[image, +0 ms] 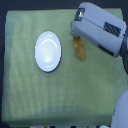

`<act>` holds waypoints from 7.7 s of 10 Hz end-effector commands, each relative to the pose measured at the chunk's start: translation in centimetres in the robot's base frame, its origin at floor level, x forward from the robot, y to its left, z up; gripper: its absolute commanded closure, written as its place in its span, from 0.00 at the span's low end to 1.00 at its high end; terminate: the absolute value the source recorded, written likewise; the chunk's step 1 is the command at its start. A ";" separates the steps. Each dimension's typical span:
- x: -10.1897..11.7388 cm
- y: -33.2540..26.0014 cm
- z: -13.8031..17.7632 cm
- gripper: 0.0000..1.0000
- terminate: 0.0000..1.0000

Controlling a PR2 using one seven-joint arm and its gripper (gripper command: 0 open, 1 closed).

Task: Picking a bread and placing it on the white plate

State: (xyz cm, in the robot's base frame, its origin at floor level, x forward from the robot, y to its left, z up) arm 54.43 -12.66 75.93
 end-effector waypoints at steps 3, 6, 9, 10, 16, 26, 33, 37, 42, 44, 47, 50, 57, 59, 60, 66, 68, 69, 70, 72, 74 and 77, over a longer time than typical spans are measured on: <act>0.8 1.6 10.9 1.00 0.00; 0.9 6.9 14.1 1.00 0.00; 0.8 14.5 16.6 1.00 0.00; 0.6 16.8 16.9 1.00 0.00; -1.8 25.2 16.5 1.00 0.00; -2.9 28.0 14.5 1.00 0.00; -2.3 26.0 14.1 0.00 0.00; -2.3 25.4 13.7 0.00 0.00; -2.4 25.0 13.4 0.00 0.00; -2.4 25.0 13.2 0.00 0.00; -2.2 24.9 13.4 0.00 0.00; -2.9 24.3 16.3 0.00 0.00; -1.3 16.5 21.5 0.00 0.00; -1.4 12.3 20.7 0.00 0.00; -1.5 10.9 20.5 0.00 0.00; -3.3 -3.0 20.8 0.00 0.00; -4.7 -6.0 20.5 0.00 0.00; -5.2 -7.5 20.4 0.00 0.00; -6.0 -9.5 20.2 0.00 0.00; -6.9 -11.5 20.0 0.00 0.00; -8.1 -13.9 20.0 0.00 0.00; -8.2 -16.5 20.1 0.00 0.00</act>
State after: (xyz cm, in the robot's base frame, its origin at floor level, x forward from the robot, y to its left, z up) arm 46.75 -24.38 96.07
